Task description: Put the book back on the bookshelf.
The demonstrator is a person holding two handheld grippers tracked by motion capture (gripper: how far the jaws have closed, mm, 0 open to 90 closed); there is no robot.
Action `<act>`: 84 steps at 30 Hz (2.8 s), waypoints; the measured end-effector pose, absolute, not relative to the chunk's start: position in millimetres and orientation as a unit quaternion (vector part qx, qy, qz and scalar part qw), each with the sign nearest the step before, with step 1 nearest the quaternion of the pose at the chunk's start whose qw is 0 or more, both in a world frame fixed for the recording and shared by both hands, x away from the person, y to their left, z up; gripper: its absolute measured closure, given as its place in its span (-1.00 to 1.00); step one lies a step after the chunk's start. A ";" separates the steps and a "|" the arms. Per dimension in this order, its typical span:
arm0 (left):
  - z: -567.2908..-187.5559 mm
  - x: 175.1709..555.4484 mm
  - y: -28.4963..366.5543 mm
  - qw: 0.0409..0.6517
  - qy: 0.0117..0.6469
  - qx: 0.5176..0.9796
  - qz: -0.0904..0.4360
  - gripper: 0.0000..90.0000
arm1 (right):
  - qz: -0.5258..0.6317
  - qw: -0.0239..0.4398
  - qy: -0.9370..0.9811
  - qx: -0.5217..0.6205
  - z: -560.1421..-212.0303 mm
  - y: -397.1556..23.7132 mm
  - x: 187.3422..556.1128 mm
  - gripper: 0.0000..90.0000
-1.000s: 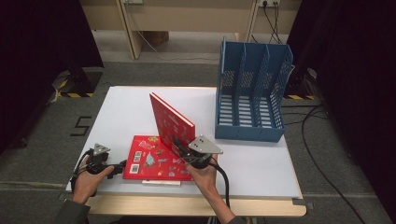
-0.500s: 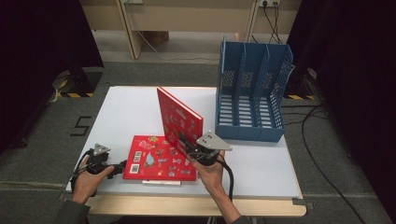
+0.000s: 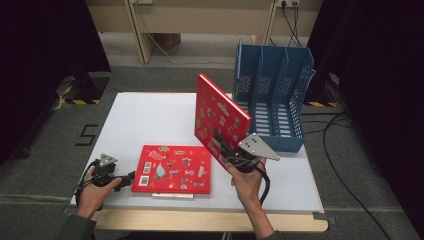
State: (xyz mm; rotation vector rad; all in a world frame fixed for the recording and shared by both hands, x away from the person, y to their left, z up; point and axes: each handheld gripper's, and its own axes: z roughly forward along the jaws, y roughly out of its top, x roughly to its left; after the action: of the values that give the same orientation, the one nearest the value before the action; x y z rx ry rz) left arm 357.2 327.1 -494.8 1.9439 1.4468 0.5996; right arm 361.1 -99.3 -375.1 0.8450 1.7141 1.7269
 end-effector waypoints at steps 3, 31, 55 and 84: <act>-494.7 357.3 327.8 0.318 0.552 0.736 0.228 -0.63 | 0.644 0.285 0.633 0.321 -368.9 -108.7 358.0 0.77; -496.9 359.5 328.3 0.312 0.553 0.741 0.220 -0.64 | 0.609 0.351 0.589 0.398 -347.3 -198.1 339.8 0.77; -499.4 361.4 327.1 0.315 0.552 0.741 0.219 -0.68 | 0.528 0.429 0.544 0.491 -337.4 -209.6 466.2 0.77; -500.2 360.3 327.7 0.318 0.551 0.739 0.221 -0.68 | 0.454 0.427 0.566 0.540 -379.4 -172.8 560.3 0.76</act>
State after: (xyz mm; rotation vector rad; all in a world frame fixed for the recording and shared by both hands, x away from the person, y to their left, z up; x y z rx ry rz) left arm 360.3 327.7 -500.2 1.9447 1.4484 0.5805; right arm 560.3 -172.8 -379.4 1.3488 1.4146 1.1344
